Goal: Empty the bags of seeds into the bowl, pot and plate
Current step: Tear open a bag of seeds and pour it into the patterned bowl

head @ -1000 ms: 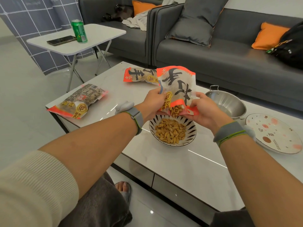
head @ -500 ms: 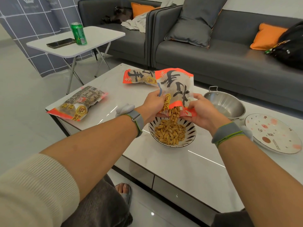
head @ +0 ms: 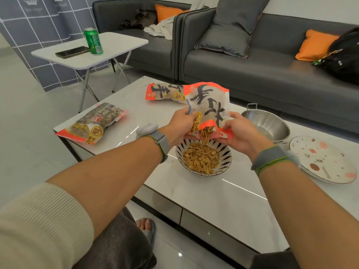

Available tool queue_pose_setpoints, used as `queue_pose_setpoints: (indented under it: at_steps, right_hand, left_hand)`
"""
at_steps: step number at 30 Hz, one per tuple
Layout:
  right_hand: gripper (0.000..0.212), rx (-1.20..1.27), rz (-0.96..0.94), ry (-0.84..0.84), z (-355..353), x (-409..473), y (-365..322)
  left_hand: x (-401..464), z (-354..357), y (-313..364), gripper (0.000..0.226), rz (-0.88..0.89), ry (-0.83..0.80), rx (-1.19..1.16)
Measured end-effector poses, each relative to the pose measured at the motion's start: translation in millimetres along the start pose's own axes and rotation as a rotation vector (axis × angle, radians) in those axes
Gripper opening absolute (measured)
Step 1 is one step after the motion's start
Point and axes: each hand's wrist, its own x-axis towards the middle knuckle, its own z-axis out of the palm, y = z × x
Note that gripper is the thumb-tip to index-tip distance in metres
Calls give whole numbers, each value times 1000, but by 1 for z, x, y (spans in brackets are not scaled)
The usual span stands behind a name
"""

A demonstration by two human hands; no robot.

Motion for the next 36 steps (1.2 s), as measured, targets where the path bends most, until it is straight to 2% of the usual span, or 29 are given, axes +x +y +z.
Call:
queue_pose_setpoints:
  at_steps: [17, 25, 32, 36]
  right_hand:
    - [60, -5, 20, -23, 3, -2, 1]
    - [70, 53, 30, 24, 7, -20, -3]
    - [71, 99, 31, 16, 7, -27, 2]
    - [63, 105, 51, -3, 12, -25, 3]
  left_hand:
    - [0, -3, 0, 26, -40, 1, -7]
    - [-5, 1, 5, 21, -84, -24, -137]
    - [-17, 5, 6, 22, -149, 54, -211]
    - [-17, 3, 10, 22, -153, 94, -207]
